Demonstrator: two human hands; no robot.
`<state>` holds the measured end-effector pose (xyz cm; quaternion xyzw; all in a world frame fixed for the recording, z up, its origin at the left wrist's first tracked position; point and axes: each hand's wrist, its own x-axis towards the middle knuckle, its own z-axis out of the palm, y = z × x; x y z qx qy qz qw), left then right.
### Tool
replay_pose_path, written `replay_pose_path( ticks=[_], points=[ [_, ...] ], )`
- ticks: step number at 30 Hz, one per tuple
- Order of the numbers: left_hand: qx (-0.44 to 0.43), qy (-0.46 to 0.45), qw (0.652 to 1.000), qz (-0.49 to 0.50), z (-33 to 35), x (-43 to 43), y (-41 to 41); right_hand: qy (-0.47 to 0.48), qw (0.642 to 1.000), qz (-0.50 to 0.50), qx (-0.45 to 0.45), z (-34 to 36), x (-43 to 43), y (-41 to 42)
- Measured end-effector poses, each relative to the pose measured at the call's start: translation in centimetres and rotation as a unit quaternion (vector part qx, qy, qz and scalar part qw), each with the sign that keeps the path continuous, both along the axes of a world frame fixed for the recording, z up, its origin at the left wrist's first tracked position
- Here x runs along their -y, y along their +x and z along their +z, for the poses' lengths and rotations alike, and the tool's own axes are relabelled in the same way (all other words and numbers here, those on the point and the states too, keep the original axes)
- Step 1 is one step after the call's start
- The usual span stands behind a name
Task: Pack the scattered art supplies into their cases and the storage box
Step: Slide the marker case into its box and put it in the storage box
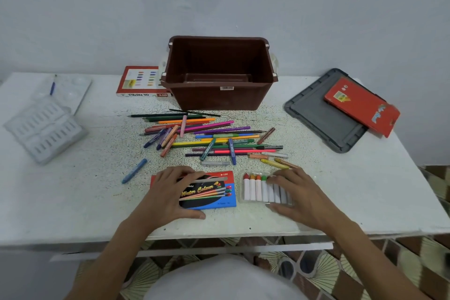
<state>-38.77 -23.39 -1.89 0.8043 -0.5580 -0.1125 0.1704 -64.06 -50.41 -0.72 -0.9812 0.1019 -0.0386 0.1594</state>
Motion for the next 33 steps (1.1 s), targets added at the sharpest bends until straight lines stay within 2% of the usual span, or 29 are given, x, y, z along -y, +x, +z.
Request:
replay_pose_path(
  ticks=[19, 33],
  points=[
    [0.003, -0.003, 1.000, 0.001, 0.1, 0.3, -0.1, -0.039, 0.999, -0.024, 0.015, 0.0, -1.1, 0.3],
    [-0.007, 0.004, 1.000, 0.006, 0.1, 0.4, -0.2, 0.008, 1.000, 0.004, 0.020, 0.1, -2.4, 1.5]
  ],
)
